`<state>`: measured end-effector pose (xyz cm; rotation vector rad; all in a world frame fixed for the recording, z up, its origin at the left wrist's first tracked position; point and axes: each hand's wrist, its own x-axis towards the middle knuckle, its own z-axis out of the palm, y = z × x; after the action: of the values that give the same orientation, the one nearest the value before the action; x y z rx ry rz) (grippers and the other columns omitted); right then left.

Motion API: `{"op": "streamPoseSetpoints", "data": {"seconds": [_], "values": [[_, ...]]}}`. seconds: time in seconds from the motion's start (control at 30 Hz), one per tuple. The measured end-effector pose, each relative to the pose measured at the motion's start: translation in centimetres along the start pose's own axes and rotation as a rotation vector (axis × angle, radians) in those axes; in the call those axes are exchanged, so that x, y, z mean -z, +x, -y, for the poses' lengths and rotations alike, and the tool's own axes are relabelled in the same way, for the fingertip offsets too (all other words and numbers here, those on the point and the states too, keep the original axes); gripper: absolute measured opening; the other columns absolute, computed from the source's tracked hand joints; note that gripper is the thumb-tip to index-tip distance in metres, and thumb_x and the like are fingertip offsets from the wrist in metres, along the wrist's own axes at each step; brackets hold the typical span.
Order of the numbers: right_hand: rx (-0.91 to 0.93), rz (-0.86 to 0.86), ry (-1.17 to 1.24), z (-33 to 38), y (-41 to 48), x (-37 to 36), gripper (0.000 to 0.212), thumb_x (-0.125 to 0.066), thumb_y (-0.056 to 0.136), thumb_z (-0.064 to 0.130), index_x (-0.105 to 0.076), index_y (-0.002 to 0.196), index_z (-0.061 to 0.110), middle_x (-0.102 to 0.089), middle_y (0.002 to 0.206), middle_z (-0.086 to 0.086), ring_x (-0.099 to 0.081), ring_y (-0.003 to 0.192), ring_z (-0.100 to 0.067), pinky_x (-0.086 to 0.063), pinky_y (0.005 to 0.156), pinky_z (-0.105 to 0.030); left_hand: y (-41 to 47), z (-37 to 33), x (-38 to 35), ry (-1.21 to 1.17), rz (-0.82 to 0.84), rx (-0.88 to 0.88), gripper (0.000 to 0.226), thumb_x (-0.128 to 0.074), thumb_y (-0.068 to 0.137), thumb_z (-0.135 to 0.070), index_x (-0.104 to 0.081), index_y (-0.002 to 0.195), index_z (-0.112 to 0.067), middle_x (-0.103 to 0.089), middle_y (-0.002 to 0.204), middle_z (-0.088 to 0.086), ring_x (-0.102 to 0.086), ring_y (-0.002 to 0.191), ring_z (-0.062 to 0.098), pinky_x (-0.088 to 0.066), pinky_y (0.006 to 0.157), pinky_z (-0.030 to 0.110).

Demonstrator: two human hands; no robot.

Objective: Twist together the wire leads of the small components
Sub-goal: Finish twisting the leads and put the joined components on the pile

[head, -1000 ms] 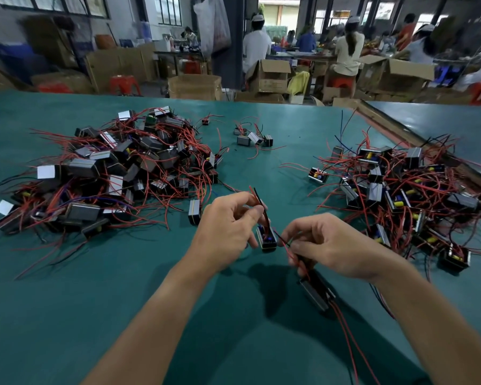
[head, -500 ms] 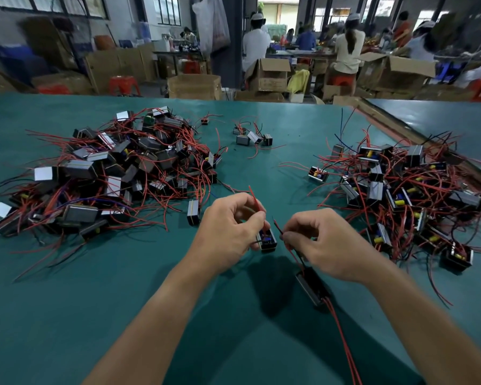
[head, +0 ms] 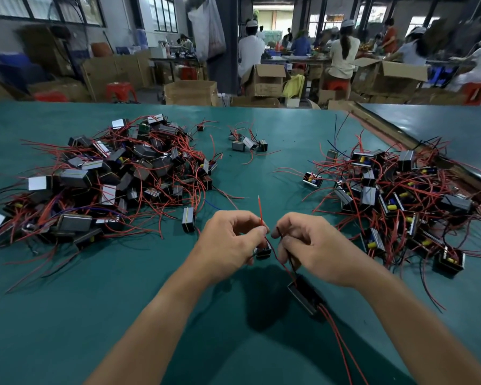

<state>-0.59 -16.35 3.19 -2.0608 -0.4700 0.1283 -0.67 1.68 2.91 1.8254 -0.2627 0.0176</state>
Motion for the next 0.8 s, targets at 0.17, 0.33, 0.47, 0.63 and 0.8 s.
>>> {"op": "streamPoseSetpoints", "data": {"seconds": [0.17, 0.33, 0.47, 0.63, 0.8], "values": [[0.042, -0.047, 0.050, 0.3, 0.0, -0.1, 0.015, -0.052, 0.099, 0.008, -0.058, 0.085, 0.010, -0.068, 0.057, -0.002, -0.049, 0.050, -0.019, -0.046, 0.052, -0.038, 0.0, -0.2, 0.2, -0.053, -0.004, 0.034, 0.015, -0.052, 0.091, 0.005, -0.061, 0.097, -0.005, -0.065, 0.060, 0.005, -0.046, 0.038, 0.020, -0.041, 0.046, 0.024], [0.046, 0.146, 0.283, 0.8, -0.8, 0.9, 0.017, -0.048, 0.100, 0.003, -0.060, 0.090, 0.008, -0.066, 0.060, -0.008, -0.057, 0.054, -0.019, -0.051, 0.058, -0.023, 0.0, -0.4, 0.3, -0.088, -0.047, 0.084, 0.014, -0.048, 0.099, -0.004, -0.061, 0.097, -0.002, -0.058, 0.054, 0.005, -0.045, 0.033, 0.014, -0.037, 0.038, 0.017], [0.039, 0.387, 0.481, 1.2, -1.5, 1.5, 0.017, -0.051, 0.097, 0.014, -0.065, 0.088, 0.019, -0.066, 0.067, -0.011, -0.064, 0.065, -0.025, -0.054, 0.067, -0.029, 0.2, -0.6, 0.7, -0.243, -0.037, 0.151, 0.016, -0.049, 0.101, -0.012, -0.062, 0.096, -0.004, -0.057, 0.050, 0.002, -0.046, 0.031, 0.012, -0.038, 0.037, 0.015], [0.004, 0.341, 0.464, 1.0, -1.3, 1.3, 0.016, -0.052, 0.098, 0.013, -0.065, 0.089, 0.016, -0.068, 0.084, -0.013, -0.065, 0.073, -0.024, -0.056, 0.062, -0.034, 0.2, -0.7, 1.2, -0.223, 0.028, 0.193, 0.012, -0.051, 0.100, -0.015, -0.062, 0.105, -0.012, -0.066, 0.058, 0.003, -0.053, 0.037, 0.013, -0.042, 0.042, 0.019], [-0.033, 0.309, 0.440, 0.8, -1.0, 1.2, 0.020, -0.045, 0.101, 0.009, -0.061, 0.090, 0.012, -0.071, 0.094, -0.013, -0.069, 0.079, -0.024, -0.055, 0.058, -0.031, 0.1, -0.7, 1.8, -0.309, 0.087, 0.221, 0.012, -0.050, 0.099, -0.008, -0.059, 0.105, -0.015, -0.073, 0.075, 0.006, -0.066, 0.052, 0.016, -0.053, 0.051, 0.021]]}}
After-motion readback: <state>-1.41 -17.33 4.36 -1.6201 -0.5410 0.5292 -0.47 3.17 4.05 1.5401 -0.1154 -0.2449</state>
